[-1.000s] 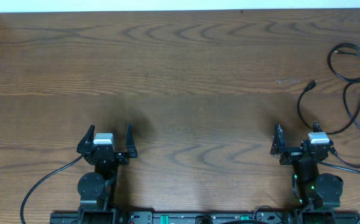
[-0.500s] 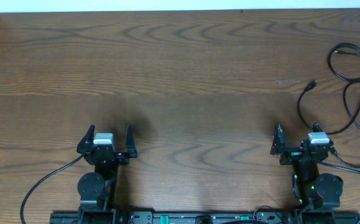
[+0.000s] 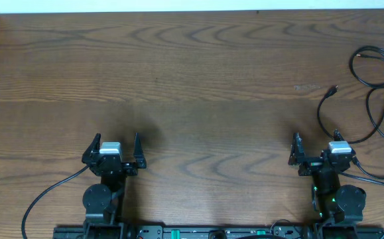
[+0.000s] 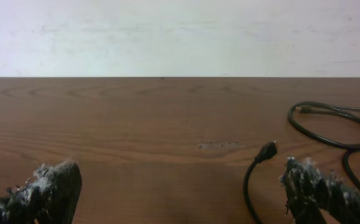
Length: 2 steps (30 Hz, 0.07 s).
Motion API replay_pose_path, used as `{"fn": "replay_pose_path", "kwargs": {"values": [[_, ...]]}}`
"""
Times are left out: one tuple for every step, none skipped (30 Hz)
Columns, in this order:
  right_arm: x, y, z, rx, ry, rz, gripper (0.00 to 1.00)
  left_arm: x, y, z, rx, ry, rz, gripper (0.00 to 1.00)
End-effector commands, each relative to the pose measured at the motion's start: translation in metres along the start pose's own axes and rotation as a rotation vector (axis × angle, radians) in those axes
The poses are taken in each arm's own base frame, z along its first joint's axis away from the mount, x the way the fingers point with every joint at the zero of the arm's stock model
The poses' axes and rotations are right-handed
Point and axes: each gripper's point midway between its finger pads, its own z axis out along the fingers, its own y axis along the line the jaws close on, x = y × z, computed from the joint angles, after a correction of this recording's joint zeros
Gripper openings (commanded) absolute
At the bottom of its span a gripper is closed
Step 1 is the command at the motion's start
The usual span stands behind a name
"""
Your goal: Untangle cables
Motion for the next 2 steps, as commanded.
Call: {"fn": "replay_pose_path", "kwargs": {"values": [[0.0003, 0.0003, -0.0003, 0.000, -0.001, 0.009, 0.99, 0.0167, 0.0064, 0.0005, -0.037, 0.053, -0.006, 1.00], [0.0003, 0.0003, -0.0003, 0.000, -0.001, 0.009, 0.99, 0.0167, 0.0064, 0.0005, -0.037, 0.053, -0.006, 1.00]]}}
